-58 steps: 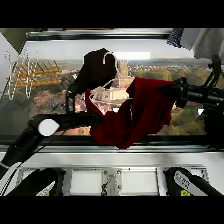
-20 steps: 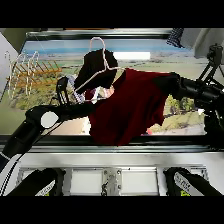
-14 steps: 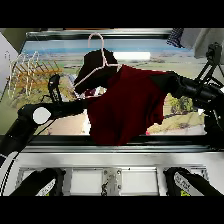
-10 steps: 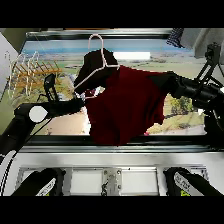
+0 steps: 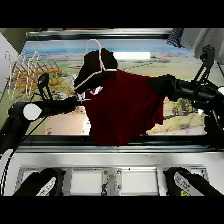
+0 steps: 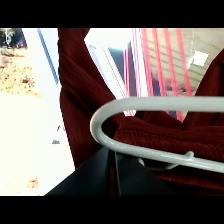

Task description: Fold the clothes and pants, and hang the long-sleeved shirts on hangers.

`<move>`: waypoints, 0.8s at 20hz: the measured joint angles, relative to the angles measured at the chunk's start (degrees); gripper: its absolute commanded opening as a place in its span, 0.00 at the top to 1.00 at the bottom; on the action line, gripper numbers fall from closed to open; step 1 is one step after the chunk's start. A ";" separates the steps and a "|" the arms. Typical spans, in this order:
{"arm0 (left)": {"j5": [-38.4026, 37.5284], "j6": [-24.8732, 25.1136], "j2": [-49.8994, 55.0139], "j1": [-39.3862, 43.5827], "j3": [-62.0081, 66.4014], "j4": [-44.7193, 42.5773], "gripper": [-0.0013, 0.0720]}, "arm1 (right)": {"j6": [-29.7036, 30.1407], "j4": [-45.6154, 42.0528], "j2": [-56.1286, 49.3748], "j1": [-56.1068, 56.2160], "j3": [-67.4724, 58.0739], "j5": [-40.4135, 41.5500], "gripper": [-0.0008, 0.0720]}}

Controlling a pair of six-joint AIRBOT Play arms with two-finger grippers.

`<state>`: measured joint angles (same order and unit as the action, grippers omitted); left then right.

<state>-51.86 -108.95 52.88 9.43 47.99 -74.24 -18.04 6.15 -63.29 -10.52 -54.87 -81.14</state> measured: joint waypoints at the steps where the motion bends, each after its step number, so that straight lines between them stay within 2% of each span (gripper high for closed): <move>1: -0.46 0.66 0.00 -0.26 0.00 0.66 0.96 | 0.87 0.00 0.00 0.00 0.00 0.22 0.96; 5: -1.22 4.13 0.04 -0.98 -0.04 3.91 0.96 | 6.73 0.52 0.02 -0.07 -0.02 0.66 0.96; 10: -1.84 5.64 0.04 -3.96 -0.07 6.93 0.96 | 13.64 0.00 0.02 -0.07 -0.02 -1.46 0.96; 16: -2.82 7.06 0.02 -8.24 -0.07 10.32 0.96 | 16.22 -1.20 0.15 -0.09 -0.02 -3.76 0.96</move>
<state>-54.68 -101.89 52.90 1.19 47.92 -63.92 -1.83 4.95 -63.13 -10.61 -54.89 -84.90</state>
